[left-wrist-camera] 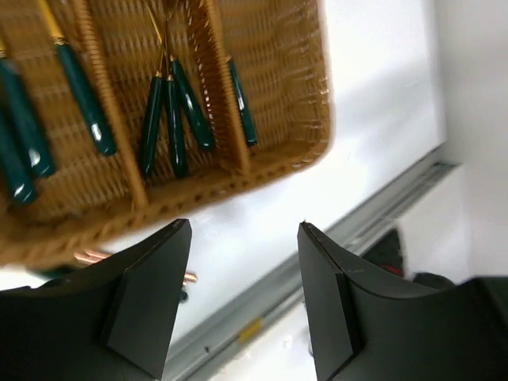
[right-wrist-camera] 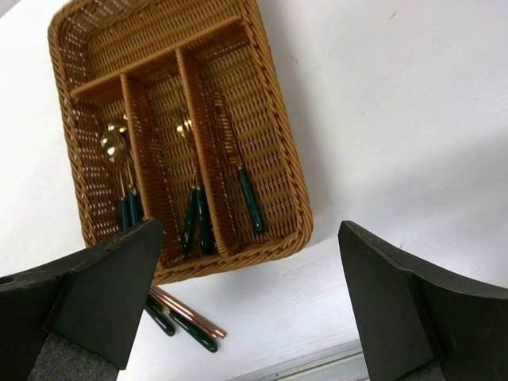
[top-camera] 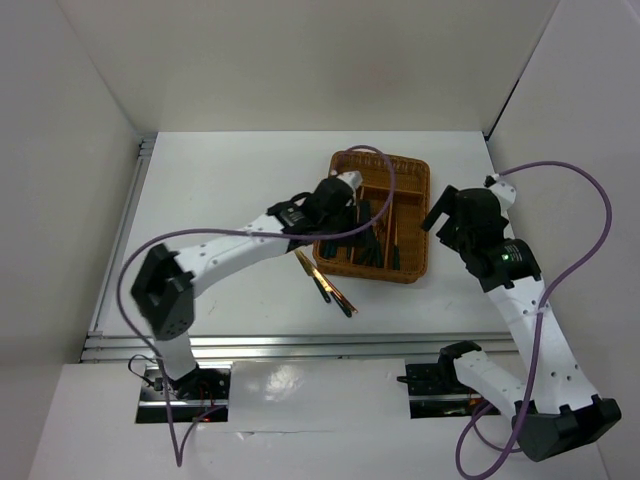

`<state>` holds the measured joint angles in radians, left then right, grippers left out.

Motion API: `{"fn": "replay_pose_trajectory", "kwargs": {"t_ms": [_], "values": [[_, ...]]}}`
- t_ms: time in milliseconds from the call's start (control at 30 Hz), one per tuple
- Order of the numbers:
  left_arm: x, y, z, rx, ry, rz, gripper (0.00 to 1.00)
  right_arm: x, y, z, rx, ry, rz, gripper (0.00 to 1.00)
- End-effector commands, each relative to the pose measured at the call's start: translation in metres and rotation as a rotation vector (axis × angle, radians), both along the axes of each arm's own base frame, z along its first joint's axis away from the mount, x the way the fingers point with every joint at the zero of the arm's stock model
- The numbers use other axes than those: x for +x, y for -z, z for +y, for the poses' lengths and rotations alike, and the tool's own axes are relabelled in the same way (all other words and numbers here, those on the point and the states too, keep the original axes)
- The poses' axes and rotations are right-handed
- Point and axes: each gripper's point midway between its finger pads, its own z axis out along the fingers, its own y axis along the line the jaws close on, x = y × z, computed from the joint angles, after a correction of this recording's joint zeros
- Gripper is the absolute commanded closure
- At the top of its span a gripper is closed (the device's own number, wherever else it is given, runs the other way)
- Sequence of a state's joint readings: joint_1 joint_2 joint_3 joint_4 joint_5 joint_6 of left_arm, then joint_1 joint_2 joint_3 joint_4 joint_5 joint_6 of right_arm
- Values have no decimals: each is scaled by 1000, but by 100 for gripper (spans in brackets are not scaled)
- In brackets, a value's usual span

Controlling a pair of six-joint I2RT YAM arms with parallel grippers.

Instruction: Sort the eating utensils into containers

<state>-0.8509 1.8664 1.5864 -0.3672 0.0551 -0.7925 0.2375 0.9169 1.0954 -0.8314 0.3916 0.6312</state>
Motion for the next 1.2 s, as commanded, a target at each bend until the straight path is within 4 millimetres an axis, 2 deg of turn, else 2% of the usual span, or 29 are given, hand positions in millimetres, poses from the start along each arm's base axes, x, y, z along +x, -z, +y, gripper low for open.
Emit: {"fn": "replay_pose_trajectory", "kwargs": {"t_ms": [0,33,67,100,200,267,400,567,667,700,767,800,900,1033,1167], "values": [[-21,-12,47,12,-121,-11,30,4,2,3,13,-12,-14,0],[-26,-20,58,-10,-157,-20,30,5,0,3,8,-17,-21,0],[-31,-9,68,10,-195,9,30,4,4,4,11,-24,-11,0],[-38,14,80,36,-252,62,30,6,3,5,13,-25,-20,0],[-48,51,101,94,-380,159,33,5,3,8,18,-47,-16,0],[-51,77,109,145,-436,207,34,5,7,8,16,-47,-7,0],[-55,110,117,208,-501,268,37,2,6,6,11,-40,-8,0],[-45,124,115,253,-523,262,40,-1,1,5,16,-40,-29,0],[-43,132,113,282,-524,276,41,-3,6,3,6,-32,-12,0],[-41,128,110,272,-523,271,42,-3,6,3,6,-32,-12,0],[-39,136,110,292,-530,271,42,-3,6,3,6,-32,-12,0],[-37,133,108,284,-530,267,42,-3,6,3,6,-32,-12,0],[-42,147,114,349,-531,299,47,-3,6,1,1,-25,-13,0],[-45,147,117,372,-548,322,52,-4,9,1,-1,-25,-4,0],[-52,156,125,419,-559,350,58,-6,11,1,-1,-25,-4,0]]}}
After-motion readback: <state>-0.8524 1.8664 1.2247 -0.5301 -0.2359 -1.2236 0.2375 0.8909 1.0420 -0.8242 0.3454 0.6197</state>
